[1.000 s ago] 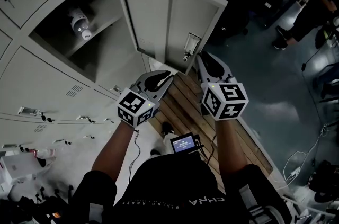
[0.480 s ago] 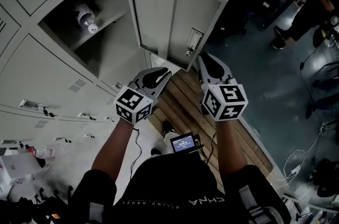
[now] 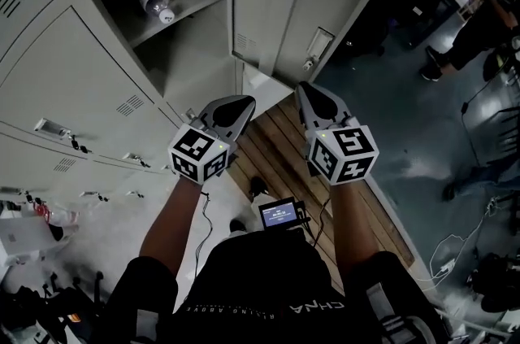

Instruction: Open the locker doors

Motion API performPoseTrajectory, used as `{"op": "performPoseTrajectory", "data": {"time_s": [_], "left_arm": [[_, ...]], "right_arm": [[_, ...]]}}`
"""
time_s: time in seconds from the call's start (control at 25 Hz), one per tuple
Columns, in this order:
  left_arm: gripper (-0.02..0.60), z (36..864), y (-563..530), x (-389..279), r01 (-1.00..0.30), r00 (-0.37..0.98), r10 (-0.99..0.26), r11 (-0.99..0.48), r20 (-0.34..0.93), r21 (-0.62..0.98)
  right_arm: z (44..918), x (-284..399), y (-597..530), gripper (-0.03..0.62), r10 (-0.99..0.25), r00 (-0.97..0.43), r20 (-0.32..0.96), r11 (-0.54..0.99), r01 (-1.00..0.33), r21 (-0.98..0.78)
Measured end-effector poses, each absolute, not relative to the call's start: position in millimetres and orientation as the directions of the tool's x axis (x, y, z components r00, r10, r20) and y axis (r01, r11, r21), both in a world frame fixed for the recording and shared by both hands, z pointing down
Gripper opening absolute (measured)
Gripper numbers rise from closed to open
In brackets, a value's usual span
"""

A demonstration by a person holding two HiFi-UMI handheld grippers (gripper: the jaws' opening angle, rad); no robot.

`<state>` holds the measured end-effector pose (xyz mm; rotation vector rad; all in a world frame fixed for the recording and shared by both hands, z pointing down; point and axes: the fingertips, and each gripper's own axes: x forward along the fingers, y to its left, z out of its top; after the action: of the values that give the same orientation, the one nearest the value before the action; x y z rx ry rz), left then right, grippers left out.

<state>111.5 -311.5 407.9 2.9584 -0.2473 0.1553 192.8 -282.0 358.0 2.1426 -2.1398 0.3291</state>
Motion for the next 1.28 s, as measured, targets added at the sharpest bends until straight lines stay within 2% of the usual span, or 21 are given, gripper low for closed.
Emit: {"op": "performPoseTrajectory", "data": {"time_s": [0.68,1.28], "left_arm": [[0.020,472,-261,-56,-0.372,0.927,-0.354,-0.909,0.122,0.185],[0.020,485,-217,-84,-0.447,0.893,-0.425,-0.876,0.148,0.183]], "right_arm": [[420,36,-242,0.037,-0.939,-0.226,0.259,0.226,-0.974,-0.030],[443,15,-196,0.037,-0.920,-0.259,0.296,0.275,-0.961,0.014]]}}
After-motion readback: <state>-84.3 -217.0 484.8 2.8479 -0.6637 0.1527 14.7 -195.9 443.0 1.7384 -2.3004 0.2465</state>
